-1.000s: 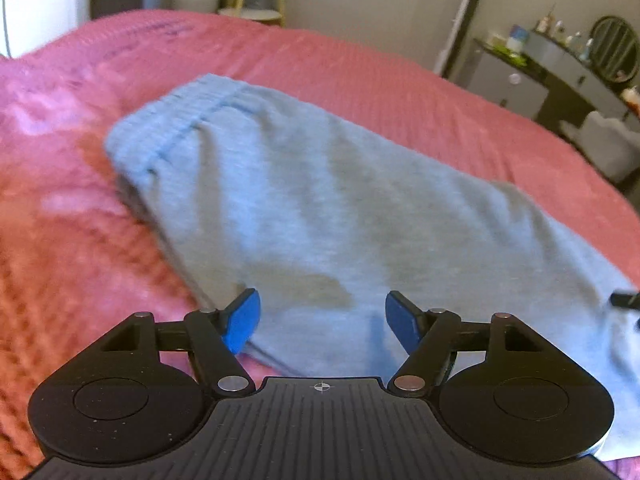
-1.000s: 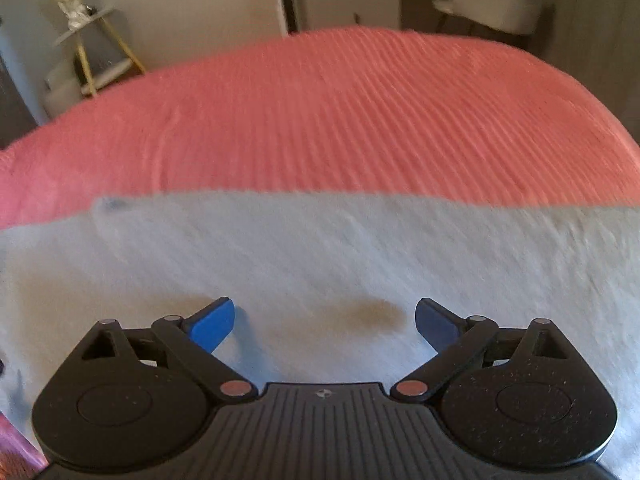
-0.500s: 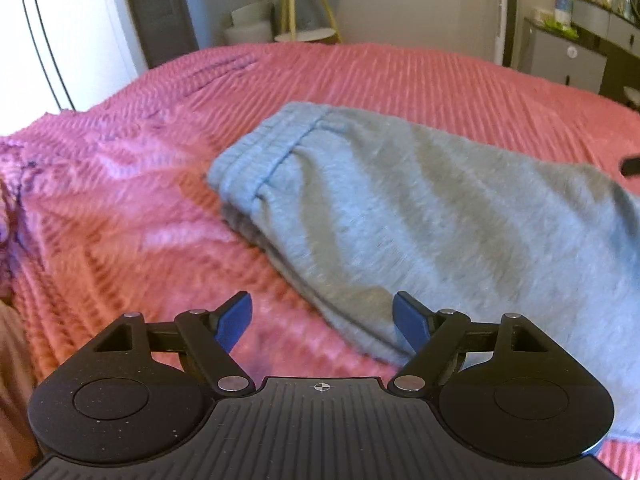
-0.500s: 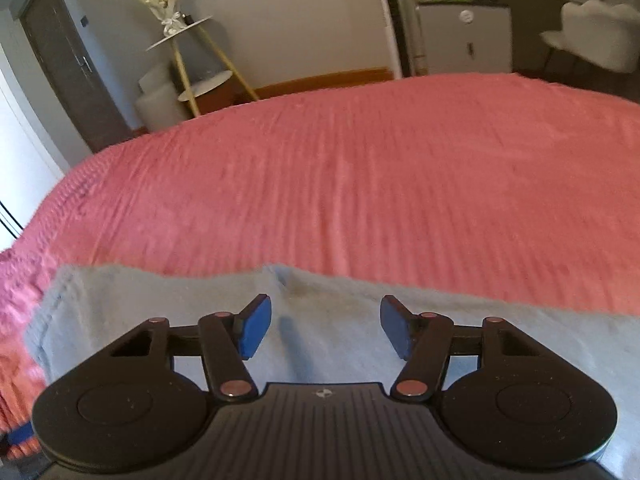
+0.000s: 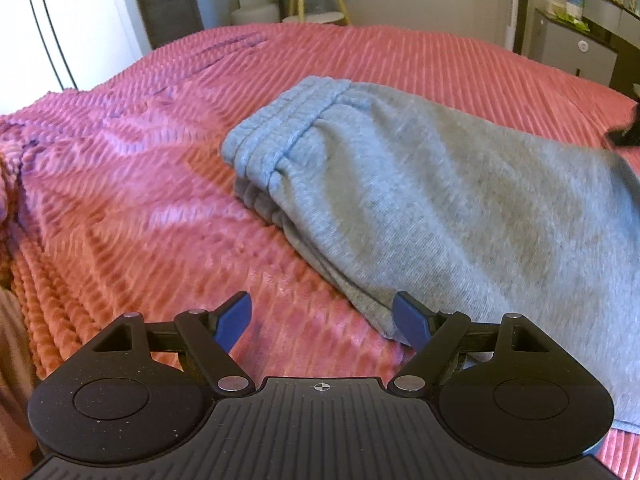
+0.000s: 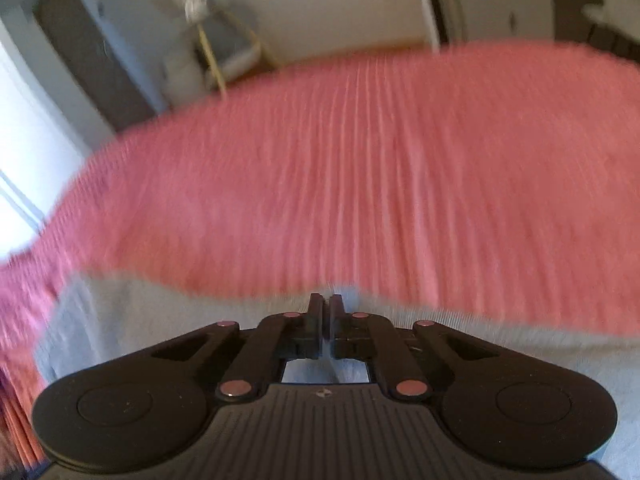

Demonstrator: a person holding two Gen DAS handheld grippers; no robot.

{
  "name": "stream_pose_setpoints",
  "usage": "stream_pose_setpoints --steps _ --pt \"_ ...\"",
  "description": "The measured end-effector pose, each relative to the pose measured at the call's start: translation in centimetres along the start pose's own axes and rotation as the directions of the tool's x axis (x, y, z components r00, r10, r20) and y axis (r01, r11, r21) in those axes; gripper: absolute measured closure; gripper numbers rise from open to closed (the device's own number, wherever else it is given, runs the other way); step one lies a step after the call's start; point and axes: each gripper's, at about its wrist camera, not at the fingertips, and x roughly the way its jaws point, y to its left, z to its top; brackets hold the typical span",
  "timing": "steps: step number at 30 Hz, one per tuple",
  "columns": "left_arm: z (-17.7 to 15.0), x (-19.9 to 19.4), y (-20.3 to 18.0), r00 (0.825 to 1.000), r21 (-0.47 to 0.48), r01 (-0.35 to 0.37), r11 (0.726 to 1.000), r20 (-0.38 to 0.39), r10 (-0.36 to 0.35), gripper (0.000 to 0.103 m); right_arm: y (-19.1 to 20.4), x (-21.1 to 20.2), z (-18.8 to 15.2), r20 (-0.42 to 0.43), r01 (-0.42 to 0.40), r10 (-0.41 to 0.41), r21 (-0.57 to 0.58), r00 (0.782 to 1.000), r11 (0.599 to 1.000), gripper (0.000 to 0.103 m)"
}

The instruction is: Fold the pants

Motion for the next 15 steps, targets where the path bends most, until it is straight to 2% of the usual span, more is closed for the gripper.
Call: stream_pose_setpoints --steps 1,2,3,5,8,10,12,14,15 --pt "0.0 0.2 0.0 1.000 0.000 0.000 1.000 -0.003 0.000 0.019 0.0 -1.6 0.1 0.102 0.034 -0.034 0.002 0.994 0.999 0.103" --pt "0.0 0.3 0.0 1.000 0.000 -0.001 1.000 -0.007 0.001 0.019 0.0 -2.5 0.2 0.161 0.090 -0.088 -0.004 0.983 0.996 0.103" --pt "0.0 0.3 0.0 1.000 0.002 -0.003 1.000 -0.008 0.003 0.019 0.0 -2.7 0.2 0.175 0.128 -0.124 -0.010 0.977 0.992 0.103" --pt "0.0 0.2 -0.1 1.000 0.004 -0.005 1.000 -0.005 0.005 0.019 0.3 -2.7 -0.1 0.147 0.144 -0.139 -0.024 0.979 0.989 0.102" --pt "0.1 0.2 -0.2 1.000 0.004 -0.014 1.000 -0.005 0.014 0.019 1.1 -3.1 -1.4 0.105 0.069 -0.065 -0.032 0.992 0.997 0.101" --pt "0.1 0.0 -0.5 1.000 0.014 -0.022 1.000 0.002 0.022 0.019 1.5 -1.7 -2.3 0.005 0.019 -0.019 -0.026 1.000 0.999 0.101" --pt "0.2 -0.4 -0.7 1.000 0.028 -0.015 0.999 0.011 0.015 0.019 1.5 0.7 -2.7 -0.091 0.022 -0.024 -0.022 0.996 1.000 0.103" --pt "0.2 -1.0 -0.8 1.000 0.038 -0.006 0.999 0.021 0.005 0.018 0.9 1.6 -2.3 -0.050 0.075 -0.076 -0.017 0.996 0.997 0.103" --pt "0.3 -1.3 -0.7 0.999 0.037 -0.006 0.999 0.033 0.005 0.017 0.9 1.1 -1.8 0.017 0.165 -0.165 -0.009 0.986 0.986 0.101"
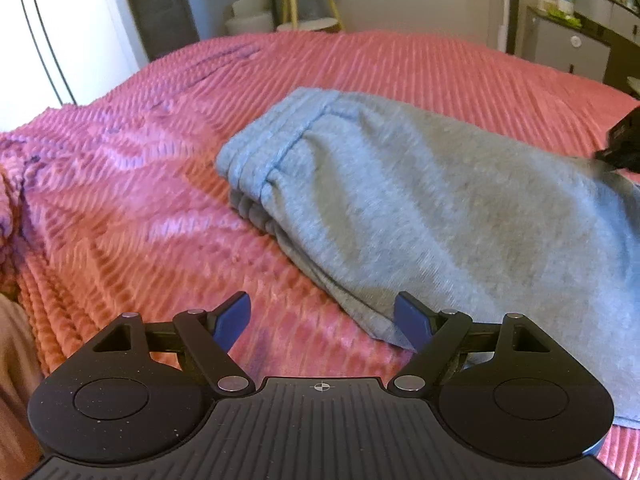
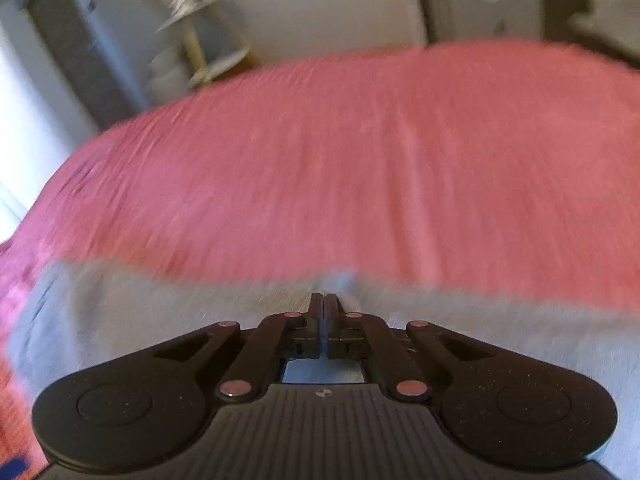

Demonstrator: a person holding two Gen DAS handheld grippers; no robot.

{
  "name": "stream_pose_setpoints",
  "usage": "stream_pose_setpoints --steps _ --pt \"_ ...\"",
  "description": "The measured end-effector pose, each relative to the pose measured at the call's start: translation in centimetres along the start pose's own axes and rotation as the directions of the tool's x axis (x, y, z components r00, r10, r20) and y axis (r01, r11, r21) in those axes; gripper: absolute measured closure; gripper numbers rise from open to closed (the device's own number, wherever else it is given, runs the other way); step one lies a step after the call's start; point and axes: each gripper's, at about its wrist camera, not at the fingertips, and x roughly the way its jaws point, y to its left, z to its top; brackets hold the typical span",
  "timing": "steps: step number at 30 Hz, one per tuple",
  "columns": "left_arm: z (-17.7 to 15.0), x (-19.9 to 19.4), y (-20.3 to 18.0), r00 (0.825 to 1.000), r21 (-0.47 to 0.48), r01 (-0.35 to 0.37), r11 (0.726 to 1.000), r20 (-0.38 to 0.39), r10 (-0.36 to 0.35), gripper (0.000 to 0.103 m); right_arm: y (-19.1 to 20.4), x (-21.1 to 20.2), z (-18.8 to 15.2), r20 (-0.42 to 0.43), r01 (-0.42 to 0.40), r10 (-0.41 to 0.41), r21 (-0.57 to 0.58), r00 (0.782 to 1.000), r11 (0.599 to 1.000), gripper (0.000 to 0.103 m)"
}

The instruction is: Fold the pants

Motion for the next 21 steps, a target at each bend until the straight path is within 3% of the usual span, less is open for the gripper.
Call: stream_pose_setpoints --steps 1,2,4,6,7,8,9,10,12,13,15,16,18,21 --pt "0.0 -0.2 0.2 1.000 -0.005 -0.005 1.000 0.010 0.005 0.014 -0.1 -0.9 0.3 0.054 0.085 -0.086 0.018 0.995 0.996 0.095" --pt "0.1 -0.3 0.3 1.000 -0.014 -0.010 1.000 0.017 0.010 0.014 -0.5 -1.9 0.5 0.076 0.072 -0.076 0.051 0.994 0.996 0.095" --pt "0.4 -0.4 0.6 1.000 -0.040 -0.006 0.999 0.027 0.007 0.014 -1.6 -3.8 0.2 0.046 -0.082 0.077 0.119 0.996 0.990 0.092" --pt "0.8 -0.4 0.6 0.999 -0.062 0.029 0.998 0.032 -0.027 0.014 -2.0 -5.3 -1.2 -0.009 -0.131 0.133 0.107 0.991 0.986 0.091" --pt "0.9 -0.5 0.6 0.998 -0.066 0.054 0.996 0.030 -0.053 0.014 -2.2 -5.5 -2.3 -0.051 -0.159 0.165 0.096 0.985 0.983 0.085" --pt "1.1 -0.5 0.7 0.996 -0.074 0.090 0.993 0.026 -0.088 0.014 -2.5 -5.5 -3.0 -0.090 -0.179 0.186 0.089 0.978 0.980 0.072" --pt "1.1 -0.7 0.7 0.994 -0.082 0.110 0.991 0.030 -0.108 0.014 -3.2 -5.0 -3.9 -0.132 -0.180 0.189 0.076 0.973 0.981 0.068" --pt "1.0 -0.9 0.8 0.992 -0.088 0.123 0.988 0.037 -0.120 0.014 -4.1 -4.7 -4.5 -0.139 -0.159 0.168 0.074 0.976 0.984 0.072" --pt "0.9 -1.5 0.8 0.991 -0.078 0.129 0.989 0.057 -0.125 0.014 -6.5 -5.8 -4.9 -0.083 -0.144 0.154 0.115 0.985 0.983 0.076" --pt "0.9 -1.8 0.7 0.990 -0.071 0.130 0.989 0.067 -0.125 0.014 -7.4 -6.8 -4.9 -0.040 -0.086 0.092 0.130 0.995 0.988 0.073" --pt "1.2 -2.8 0.0 0.985 -0.063 0.149 0.987 0.097 -0.142 0.014 -8.7 -9.5 -5.0 0.016 0.009 -0.011 0.131 1.000 0.991 0.045" --pt "1.4 -3.3 -0.7 0.979 -0.058 0.175 0.983 0.112 -0.168 0.013 -9.5 -11.2 -5.4 0.045 0.012 -0.018 0.136 0.999 0.991 0.009" --pt "1.8 -4.2 -2.6 0.958 -0.046 0.267 0.963 0.124 -0.259 0.012 -10.9 -13.8 -6.7 0.087 0.005 -0.017 0.136 0.996 0.991 0.006" --pt "1.9 -4.7 -6.8 0.917 -0.004 0.389 0.921 0.099 -0.387 0.011 -14.7 -16.2 -8.4 0.053 -0.002 -0.008 0.195 0.999 0.981 0.006"
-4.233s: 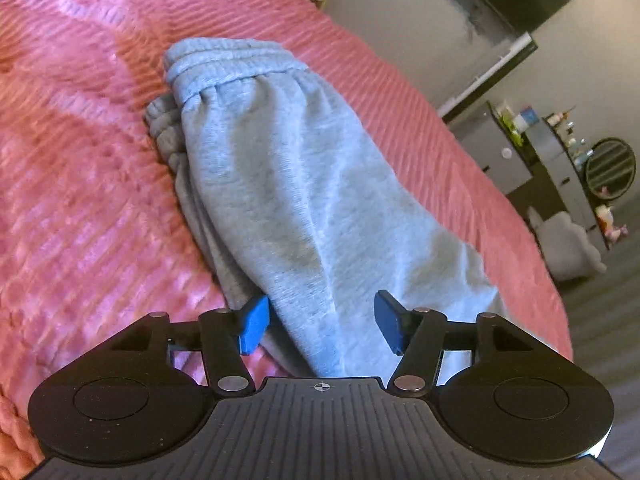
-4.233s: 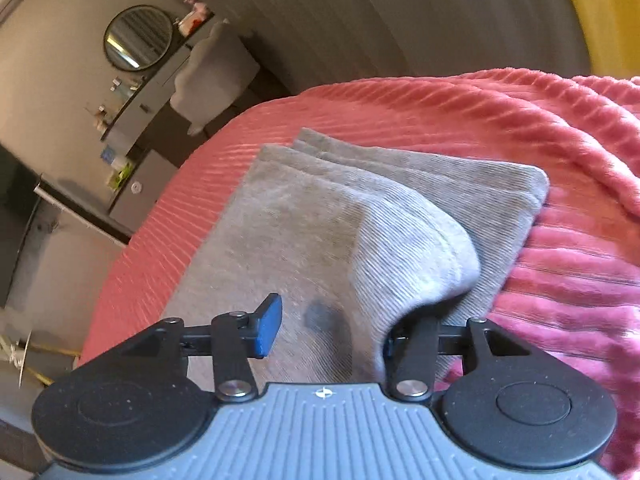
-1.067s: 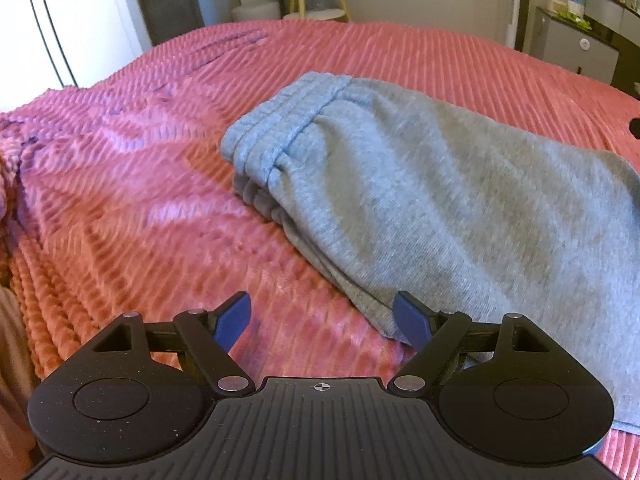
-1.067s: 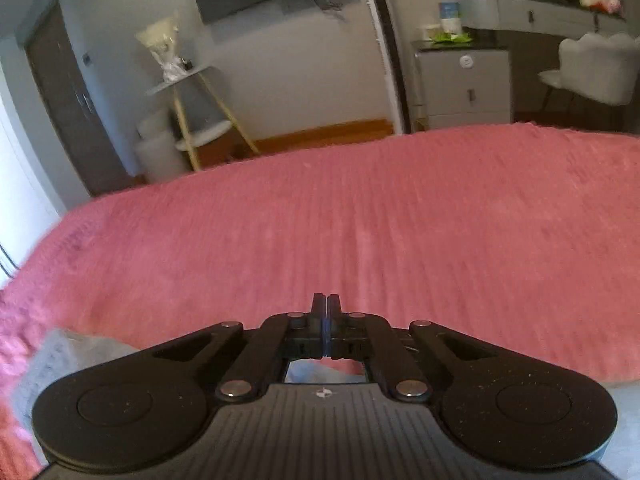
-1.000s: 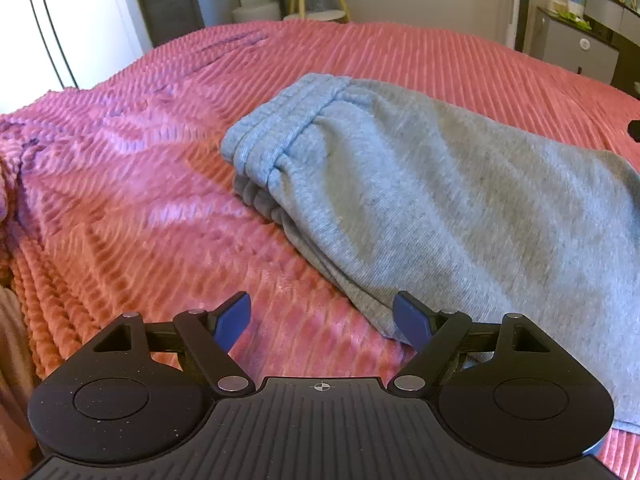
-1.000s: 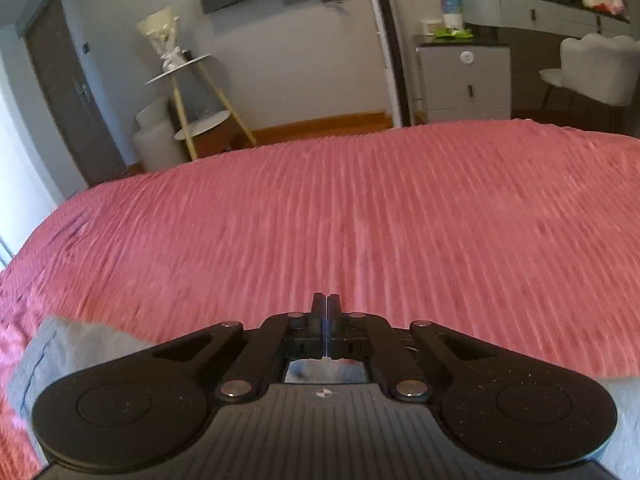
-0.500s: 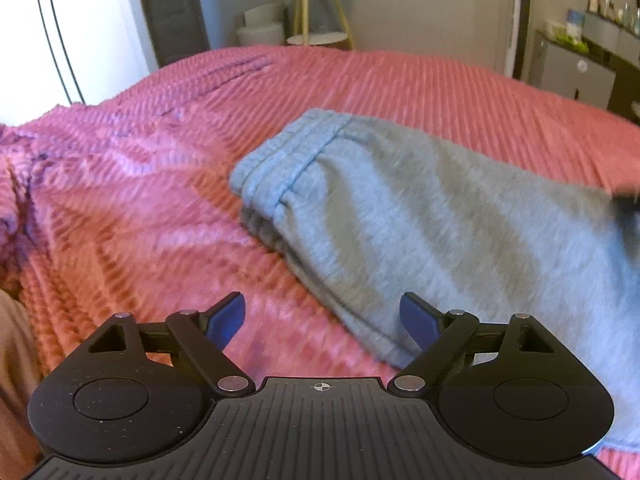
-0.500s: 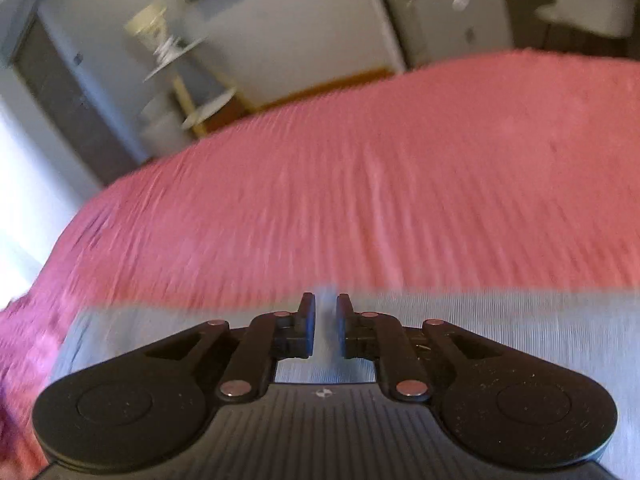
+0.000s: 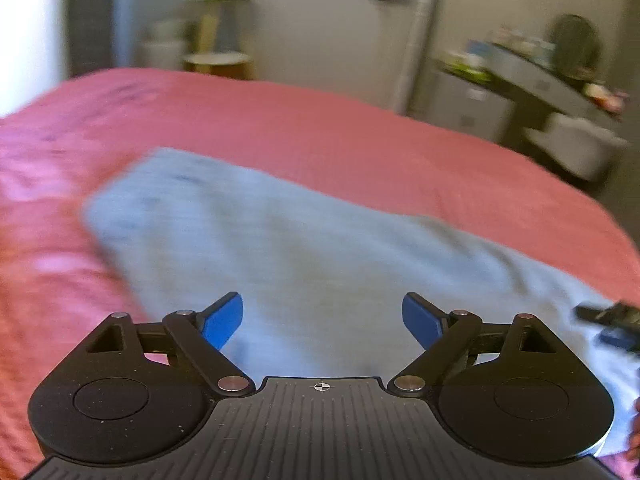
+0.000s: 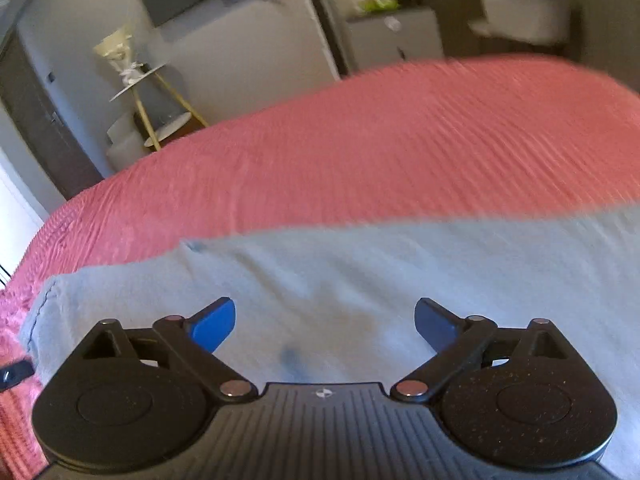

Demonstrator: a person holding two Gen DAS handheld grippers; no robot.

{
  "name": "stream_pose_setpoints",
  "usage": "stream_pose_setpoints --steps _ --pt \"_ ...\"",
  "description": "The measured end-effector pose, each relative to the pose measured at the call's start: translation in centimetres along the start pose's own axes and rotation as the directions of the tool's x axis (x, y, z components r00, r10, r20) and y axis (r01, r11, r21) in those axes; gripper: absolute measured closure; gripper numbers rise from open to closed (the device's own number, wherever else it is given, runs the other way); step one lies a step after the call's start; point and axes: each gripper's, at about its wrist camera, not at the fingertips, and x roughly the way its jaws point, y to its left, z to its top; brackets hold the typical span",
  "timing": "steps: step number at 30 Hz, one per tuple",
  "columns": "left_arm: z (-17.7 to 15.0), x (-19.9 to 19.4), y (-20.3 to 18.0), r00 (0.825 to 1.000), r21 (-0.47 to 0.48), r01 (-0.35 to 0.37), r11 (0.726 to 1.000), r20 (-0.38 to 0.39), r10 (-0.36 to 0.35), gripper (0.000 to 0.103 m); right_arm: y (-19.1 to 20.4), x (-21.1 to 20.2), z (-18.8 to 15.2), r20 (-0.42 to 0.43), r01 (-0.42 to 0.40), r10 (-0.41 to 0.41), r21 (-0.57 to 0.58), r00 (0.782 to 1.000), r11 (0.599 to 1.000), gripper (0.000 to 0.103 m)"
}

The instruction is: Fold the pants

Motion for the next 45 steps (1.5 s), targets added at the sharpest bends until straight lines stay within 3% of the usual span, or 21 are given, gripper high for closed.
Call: stream_pose_setpoints --steps 3,5,6,7,9,10,11,13,16,20,22,25,30,34,37,42,45 --pt "-1.1 1.6 -4.8 0.995 0.052 0.087 0.995 -0.044 -0.085 0.011 -7.0 -1.0 -1.0 -0.077 0.061 -0.049 0.163 0.996 0.985 0.007" --pt "-2.4 2.6 -7.3 0.993 0.081 0.109 0.991 -0.045 -0.105 0.011 -11.5 -3.7 -1.5 -0.023 0.104 -0.102 0.210 0.995 0.972 0.007" --pt "-3.2 3.1 -8.1 0.995 0.107 0.099 0.989 -0.036 -0.096 0.011 -13.4 -5.4 -1.7 0.011 0.207 -0.213 0.199 0.977 0.958 0.007" --pt "-3.9 3.6 -8.7 0.997 0.139 0.080 0.987 -0.026 -0.077 0.011 -14.8 -6.9 -1.8 0.031 0.329 -0.339 0.179 0.940 0.927 0.007" --pt "-5.0 4.9 -9.3 1.000 0.202 0.012 0.979 -0.025 -0.007 0.011 -17.8 -10.3 -2.3 0.071 0.511 -0.531 0.190 0.845 0.838 0.007" --pt "-5.0 5.7 -9.3 0.997 0.196 -0.026 0.980 -0.066 0.040 0.011 -19.6 -12.6 -2.8 0.090 0.532 -0.565 0.246 0.820 0.810 0.007" --pt "-4.8 6.3 -9.1 0.993 0.168 -0.033 0.985 -0.105 0.051 0.011 -21.7 -14.9 -3.6 0.101 0.512 -0.571 0.335 0.815 0.791 0.007" --pt "-4.5 7.0 -8.2 0.990 0.096 -0.028 0.995 -0.136 0.041 0.011 -25.6 -18.7 -5.8 0.095 0.411 -0.535 0.533 0.839 0.740 0.007" --pt "-4.4 7.1 -7.7 0.993 0.054 -0.039 0.998 -0.105 0.044 0.009 -29.7 -21.4 -9.5 0.114 0.243 -0.452 0.715 0.884 0.656 0.007" --pt "-4.8 7.3 -8.6 0.991 0.115 -0.078 0.990 -0.102 0.090 0.009 -31.7 -20.6 -11.9 0.140 0.152 -0.393 0.766 0.909 0.625 0.009" --pt "-5.0 7.3 -9.5 0.990 0.153 -0.088 0.984 -0.096 0.104 0.009 -30.5 -19.2 -12.1 0.197 0.106 -0.384 0.762 0.902 0.639 0.016" --pt "-5.3 7.3 -10.0 0.990 0.185 -0.084 0.979 -0.095 0.103 0.008 -31.8 -18.7 -11.2 0.224 0.081 -0.365 0.748 0.904 0.659 0.044" --pt "-5.3 7.6 -9.9 0.989 0.171 -0.086 0.982 -0.104 0.105 0.007 -34.3 -17.2 -11.1 0.275 -0.025 -0.315 0.788 0.908 0.615 0.047" --pt "-5.3 7.8 -9.8 0.989 0.161 -0.088 0.983 -0.105 0.106 0.007 -35.5 -16.1 -11.2 0.359 -0.154 -0.243 0.788 0.901 0.596 0.063" --pt "-5.3 8.0 -9.9 0.988 0.167 -0.096 0.981 -0.103 0.114 0.006 -36.1 -15.2 -11.5 0.358 -0.152 -0.243 0.789 0.902 0.596 0.074" --pt "-5.5 8.0 -10.2 0.988 0.172 -0.100 0.980 -0.100 0.119 0.005 -35.6 -14.6 -12.2 0.390 -0.147 -0.255 0.752 0.885 0.643 0.071" --pt "-5.5 8.0 -10.1 0.988 0.172 -0.100 0.980 -0.101 0.118 0.004 -34.9 -14.6 -12.4 0.427 -0.153 -0.254 0.716 0.868 0.682 0.054"
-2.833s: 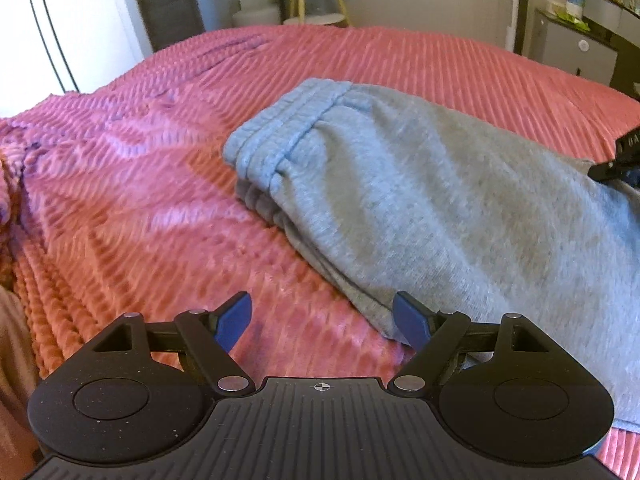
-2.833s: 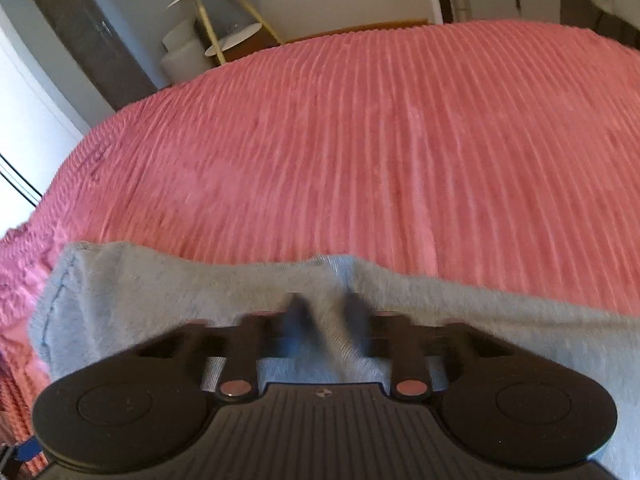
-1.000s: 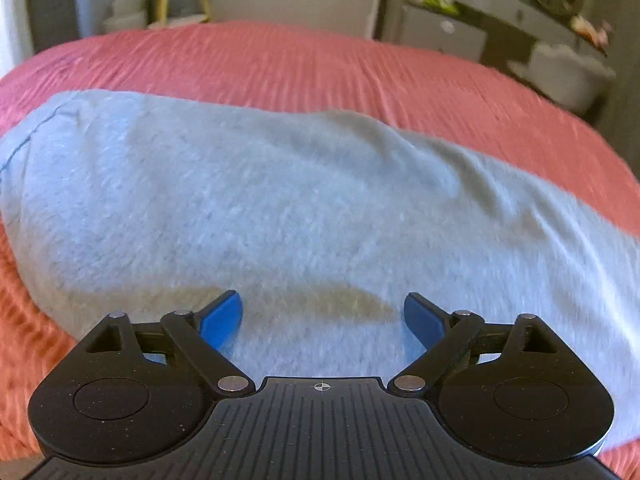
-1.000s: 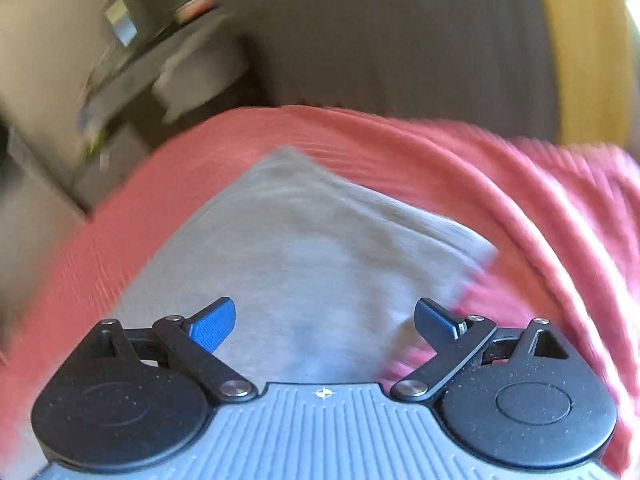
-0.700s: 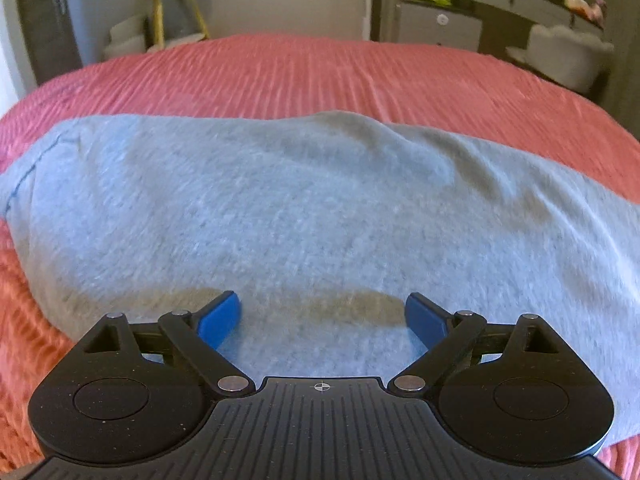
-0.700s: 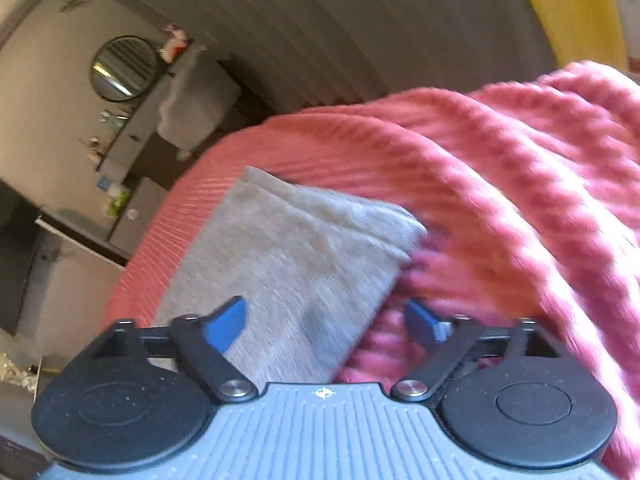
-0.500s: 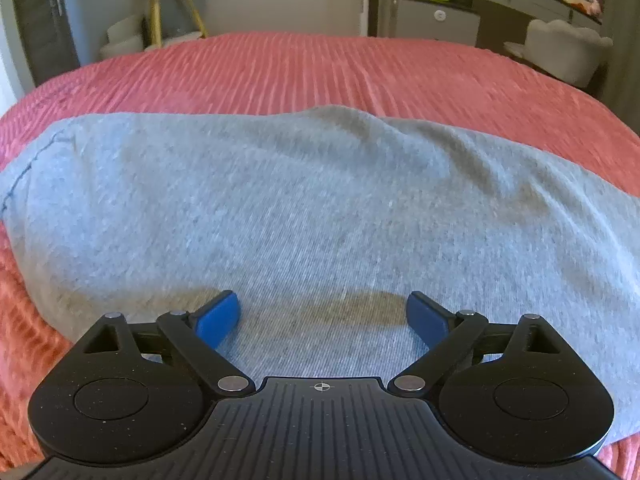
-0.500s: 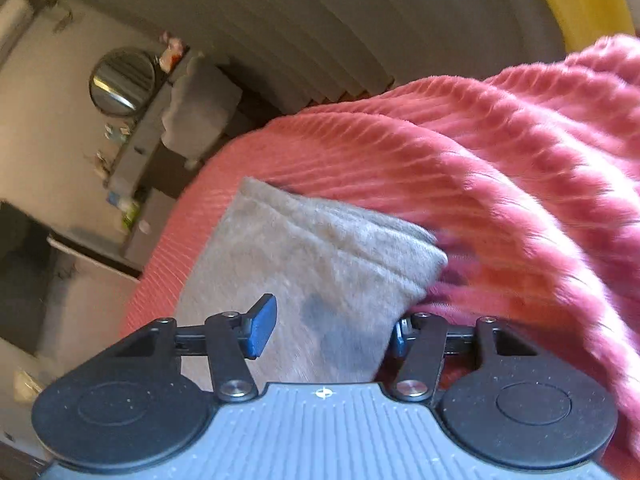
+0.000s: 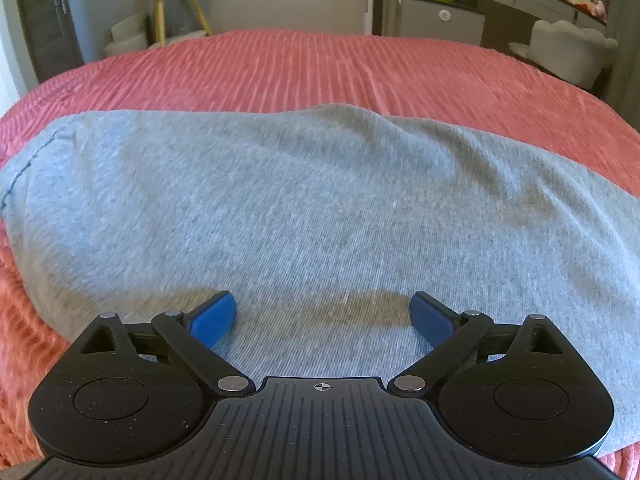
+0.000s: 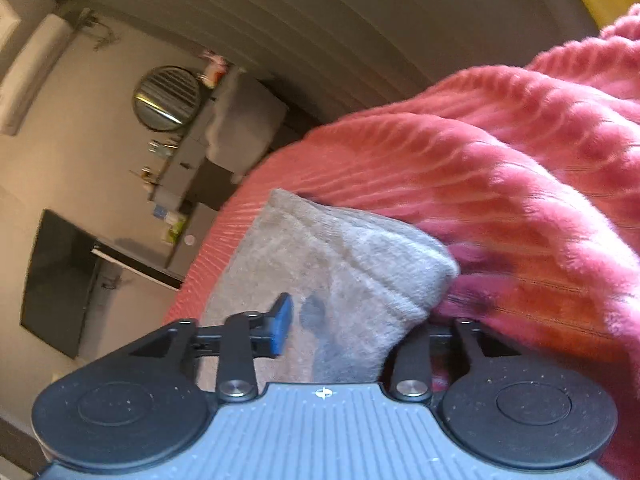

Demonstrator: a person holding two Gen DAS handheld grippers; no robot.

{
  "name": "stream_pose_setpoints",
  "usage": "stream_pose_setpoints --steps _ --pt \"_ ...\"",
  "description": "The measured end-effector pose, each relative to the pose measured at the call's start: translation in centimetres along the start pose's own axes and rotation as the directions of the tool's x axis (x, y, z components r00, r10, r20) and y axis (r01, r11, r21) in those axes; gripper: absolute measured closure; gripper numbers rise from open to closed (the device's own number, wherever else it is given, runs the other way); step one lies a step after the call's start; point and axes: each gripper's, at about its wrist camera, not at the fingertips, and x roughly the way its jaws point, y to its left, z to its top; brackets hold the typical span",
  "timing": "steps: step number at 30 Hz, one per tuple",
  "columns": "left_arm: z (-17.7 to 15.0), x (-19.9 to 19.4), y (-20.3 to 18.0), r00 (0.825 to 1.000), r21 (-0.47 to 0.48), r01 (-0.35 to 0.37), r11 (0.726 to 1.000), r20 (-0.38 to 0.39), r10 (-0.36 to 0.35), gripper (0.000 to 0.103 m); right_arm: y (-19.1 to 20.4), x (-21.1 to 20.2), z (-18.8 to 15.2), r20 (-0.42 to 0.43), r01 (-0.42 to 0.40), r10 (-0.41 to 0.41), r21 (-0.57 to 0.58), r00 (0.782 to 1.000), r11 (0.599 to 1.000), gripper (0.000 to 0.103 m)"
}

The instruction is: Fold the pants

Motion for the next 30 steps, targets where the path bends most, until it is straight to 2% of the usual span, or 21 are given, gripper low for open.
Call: stream_pose_setpoints --steps 1,2,5,6,7,8,9,15,18,19,21,23,25,27,30 --pt "0.0 0.0 0.0 1.000 0.001 0.000 1.000 0.000 0.000 0.004 0.1 0.2 -0.2 0.009 -0.020 0.020 -0.009 1.000 1.000 0.046" --pt "0.0 0.0 0.0 1.000 0.001 -0.001 1.000 0.000 0.001 0.004 0.4 0.3 -0.3 0.010 -0.028 0.028 -0.017 1.000 0.999 0.045" --pt "0.0 0.0 0.0 1.000 0.001 0.000 1.000 0.000 0.000 0.004 1.3 0.7 0.0 -0.010 0.025 -0.025 -0.024 1.000 0.999 0.047" --pt "0.0 0.0 0.0 1.000 0.000 0.000 1.000 -0.001 0.000 0.004 1.7 0.8 0.1 -0.015 0.046 -0.047 -0.025 0.999 0.999 0.053" --pt "0.0 0.0 0.1 1.000 -0.001 0.001 1.000 -0.001 -0.001 0.004 2.0 0.9 0.2 -0.018 0.086 -0.087 -0.042 0.996 0.995 0.074" --pt "0.0 0.0 0.1 1.000 -0.003 0.003 1.000 -0.002 -0.003 0.004 2.4 1.1 0.3 -0.021 0.129 -0.130 -0.062 0.991 0.990 0.089" --pt "0.0 0.0 0.1 1.000 -0.006 0.005 1.000 -0.003 -0.005 0.004 2.5 1.1 0.4 -0.023 0.154 -0.156 -0.075 0.987 0.985 0.090" --pt "0.1 -0.2 0.2 1.000 -0.011 0.013 1.000 -0.005 -0.013 0.004 4.9 -0.8 0.4 0.021 0.096 -0.095 -0.105 0.995 0.990 0.092" --pt "0.1 -0.3 0.5 1.000 -0.025 0.026 0.999 -0.008 -0.026 0.004 6.3 -0.4 0.2 0.007 0.167 -0.168 -0.165 0.986 0.972 0.092" --pt "0.1 -0.4 0.6 0.999 -0.034 0.031 0.999 -0.006 -0.031 0.004 6.9 -0.5 0.2 0.003 0.168 -0.170 -0.166 0.985 0.972 0.092" --pt "0.0 -0.9 0.7 0.999 -0.040 0.051 0.998 -0.004 -0.051 0.004 8.5 -1.4 0.1 0.024 0.112 -0.109 -0.194 0.994 0.975 0.092" --pt "0.0 -1.5 0.8 0.998 -0.047 0.063 0.997 -0.002 -0.063 0.004 10.6 -1.0 -0.1 0.052 0.169 -0.161 -0.289 0.986 0.942 0.093" --pt "-0.2 -2.7 1.2 0.997 -0.053 0.068 0.996 0.027 -0.067 0.004 12.2 -0.4 0.0 0.046 0.186 -0.181 -0.296 0.982 0.937 0.093" --pt "-0.2 -4.2 1.9 0.996 -0.069 0.066 0.995 0.062 -0.061 0.004 15.4 -0.5 -0.6 0.062 0.157 -0.145 -0.338 0.988 0.928 0.093" --pt "-0.3 -6.7 3.0 0.991 -0.082 0.034 0.996 0.133 -0.023 0.004 23.3 -0.8 -4.5 0.045 0.055 -0.037 -0.526 0.998 0.849 0.093"
